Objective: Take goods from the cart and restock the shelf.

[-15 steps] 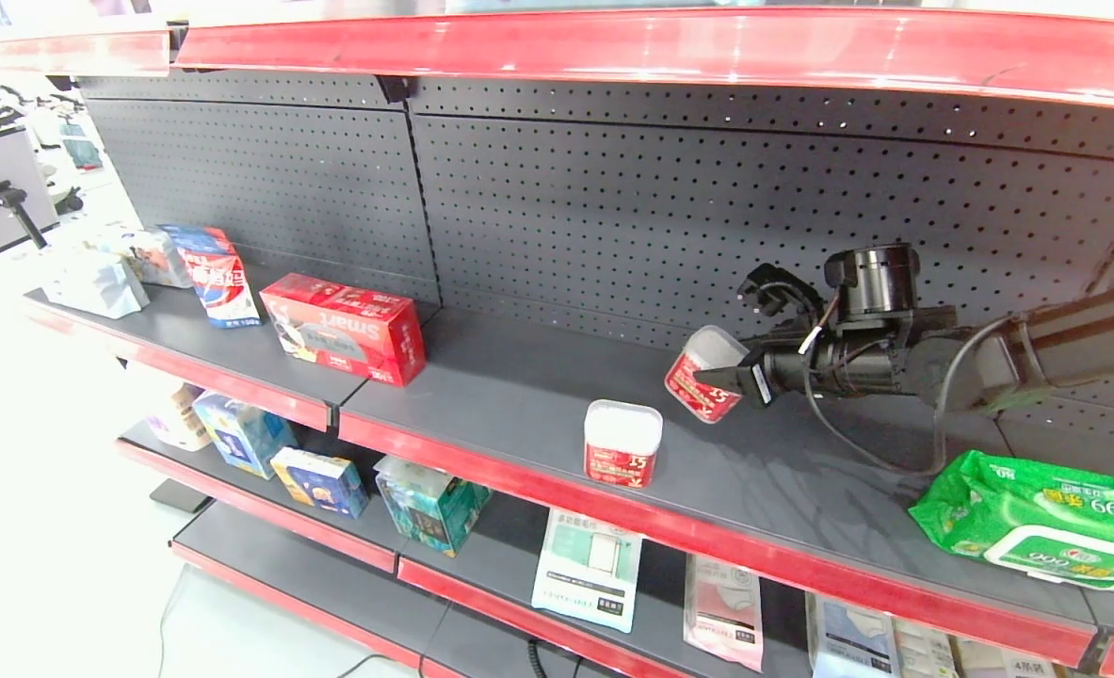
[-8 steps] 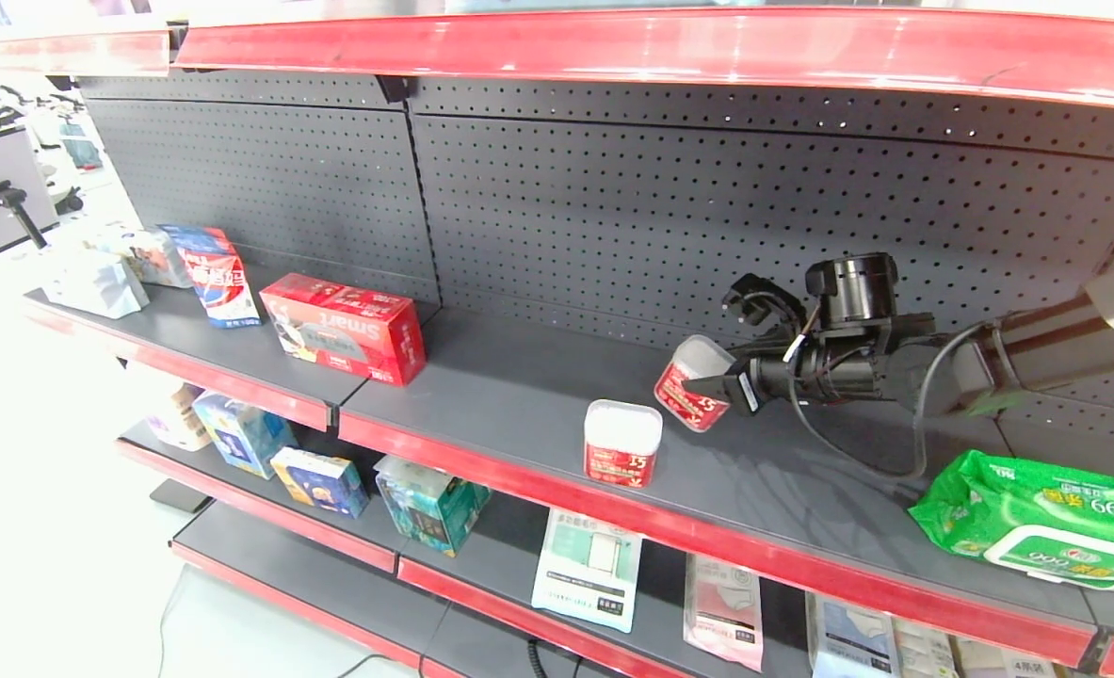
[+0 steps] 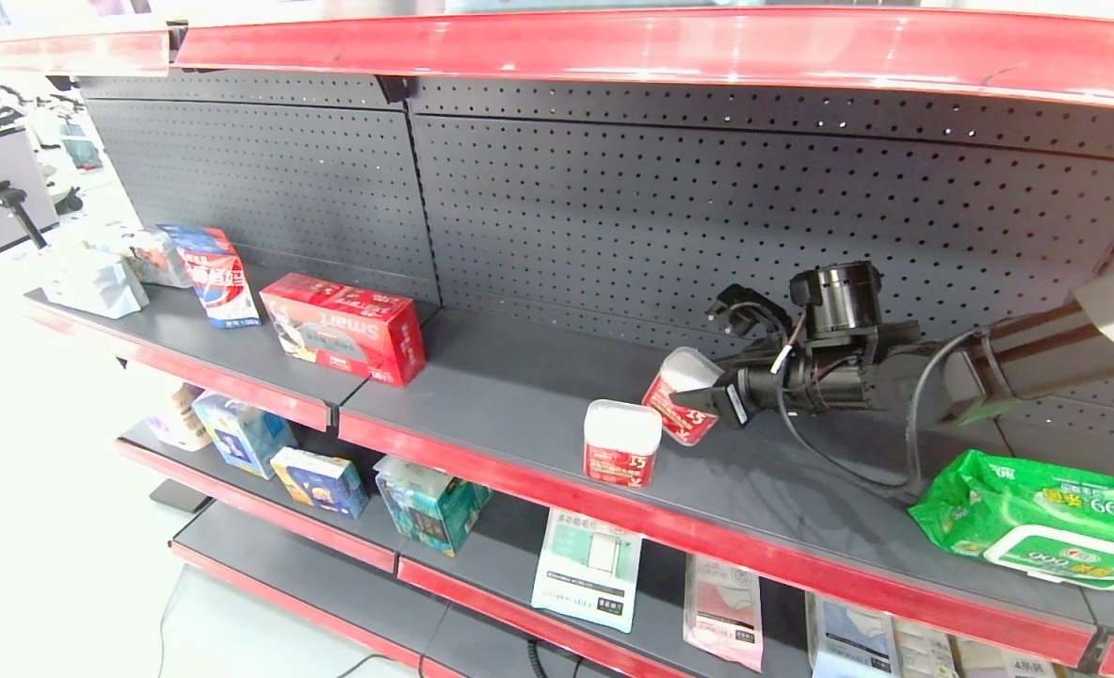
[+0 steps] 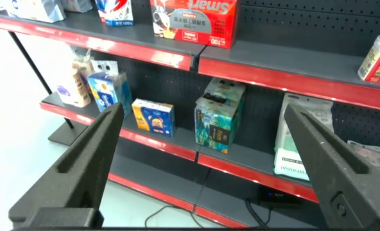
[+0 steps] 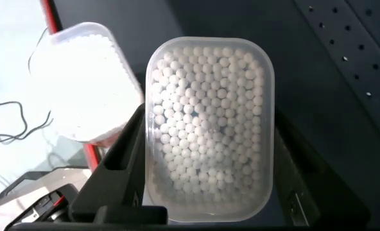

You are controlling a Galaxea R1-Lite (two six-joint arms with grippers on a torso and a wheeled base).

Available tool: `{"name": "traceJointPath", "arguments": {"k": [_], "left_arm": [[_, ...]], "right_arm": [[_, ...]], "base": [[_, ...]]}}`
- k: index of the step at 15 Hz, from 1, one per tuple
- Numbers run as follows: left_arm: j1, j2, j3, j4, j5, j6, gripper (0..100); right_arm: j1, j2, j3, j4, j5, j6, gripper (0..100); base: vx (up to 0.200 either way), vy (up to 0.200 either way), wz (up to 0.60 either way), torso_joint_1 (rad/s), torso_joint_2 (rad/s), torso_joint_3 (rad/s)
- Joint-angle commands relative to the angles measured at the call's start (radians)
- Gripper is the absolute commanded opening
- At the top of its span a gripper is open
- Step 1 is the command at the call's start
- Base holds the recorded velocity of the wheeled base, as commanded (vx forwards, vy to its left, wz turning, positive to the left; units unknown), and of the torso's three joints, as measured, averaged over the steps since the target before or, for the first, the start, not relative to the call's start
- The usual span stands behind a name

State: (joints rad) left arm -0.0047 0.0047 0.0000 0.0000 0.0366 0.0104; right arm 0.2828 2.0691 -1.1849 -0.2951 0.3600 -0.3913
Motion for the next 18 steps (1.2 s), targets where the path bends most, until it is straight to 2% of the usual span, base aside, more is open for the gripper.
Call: {"name": "traceJointPath", "arguments": {"k": [1, 11, 18], "left_arm": [[0.000, 0.000, 0.000, 0.000, 0.000, 0.000, 100], [0.000, 0.000, 0.000, 0.000, 0.000, 0.000, 100], [0.000, 0.000, 0.000, 0.000, 0.000, 0.000, 100]], "right_arm": [[0.006, -0.004, 0.001, 0.001, 0.000, -0.001, 0], [0.018, -0.003, 0.036, 0.001, 0.002, -0.001, 0], [0.015, 0.065, -0.073, 0.004, 0.005, 0.009, 0]], "base": [[0.000, 0.000, 0.00, 0.000, 0.00, 0.000], [0.000, 0.000, 0.00, 0.000, 0.00, 0.000], [0.000, 0.000, 0.00, 0.000, 0.00, 0.000]]}}
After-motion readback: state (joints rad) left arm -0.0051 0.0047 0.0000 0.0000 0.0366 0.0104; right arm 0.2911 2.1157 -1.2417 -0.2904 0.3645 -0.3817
